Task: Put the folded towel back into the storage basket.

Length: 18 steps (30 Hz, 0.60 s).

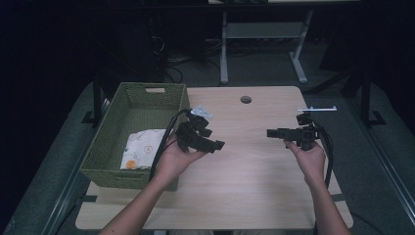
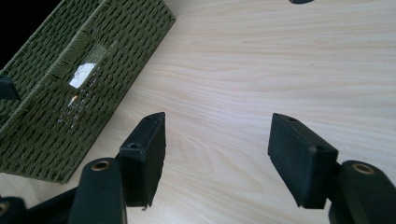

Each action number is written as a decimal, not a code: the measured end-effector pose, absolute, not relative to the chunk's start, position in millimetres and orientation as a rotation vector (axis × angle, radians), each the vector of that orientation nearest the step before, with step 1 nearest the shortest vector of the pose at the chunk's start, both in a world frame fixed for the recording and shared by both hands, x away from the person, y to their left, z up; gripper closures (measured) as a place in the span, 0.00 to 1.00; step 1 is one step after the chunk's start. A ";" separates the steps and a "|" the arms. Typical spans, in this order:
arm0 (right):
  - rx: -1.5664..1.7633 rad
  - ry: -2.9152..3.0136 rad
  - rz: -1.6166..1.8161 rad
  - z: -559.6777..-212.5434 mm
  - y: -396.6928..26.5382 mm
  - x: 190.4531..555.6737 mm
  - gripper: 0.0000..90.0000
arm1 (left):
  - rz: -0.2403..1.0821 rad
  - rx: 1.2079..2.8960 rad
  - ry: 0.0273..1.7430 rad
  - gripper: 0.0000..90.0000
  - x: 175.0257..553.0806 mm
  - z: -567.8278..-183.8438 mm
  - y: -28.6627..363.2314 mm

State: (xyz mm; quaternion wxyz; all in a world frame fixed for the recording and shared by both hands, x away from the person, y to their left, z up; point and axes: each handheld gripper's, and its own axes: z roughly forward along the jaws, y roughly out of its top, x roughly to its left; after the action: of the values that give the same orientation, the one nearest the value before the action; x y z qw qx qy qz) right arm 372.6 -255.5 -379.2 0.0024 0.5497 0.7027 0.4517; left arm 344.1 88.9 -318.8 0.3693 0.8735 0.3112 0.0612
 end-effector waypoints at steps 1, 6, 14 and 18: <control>1.724 2.204 1.417 -379.2 -255.5 372.6 0.40 | 0.154 2.242 0.798 0.41 344.2 -319.4 88.4; 1.739 2.198 1.419 -383.3 -262.2 368.8 0.38 | 0.149 2.248 0.788 0.41 342.9 -321.0 84.1; 1.758 2.174 1.421 -389.1 -274.5 361.6 0.37 | 0.137 2.251 0.786 0.40 340.9 -326.2 77.4; 1.769 2.165 1.412 -391.0 -281.4 357.5 0.37 | 0.135 2.259 0.780 0.40 340.1 -328.4 74.9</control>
State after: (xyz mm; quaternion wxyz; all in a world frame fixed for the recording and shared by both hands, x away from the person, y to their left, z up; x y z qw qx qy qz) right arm 357.5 -281.4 -391.0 0.0047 0.5647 0.6913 0.4507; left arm 340.1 74.9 -328.4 0.3655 0.8785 0.3033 0.0524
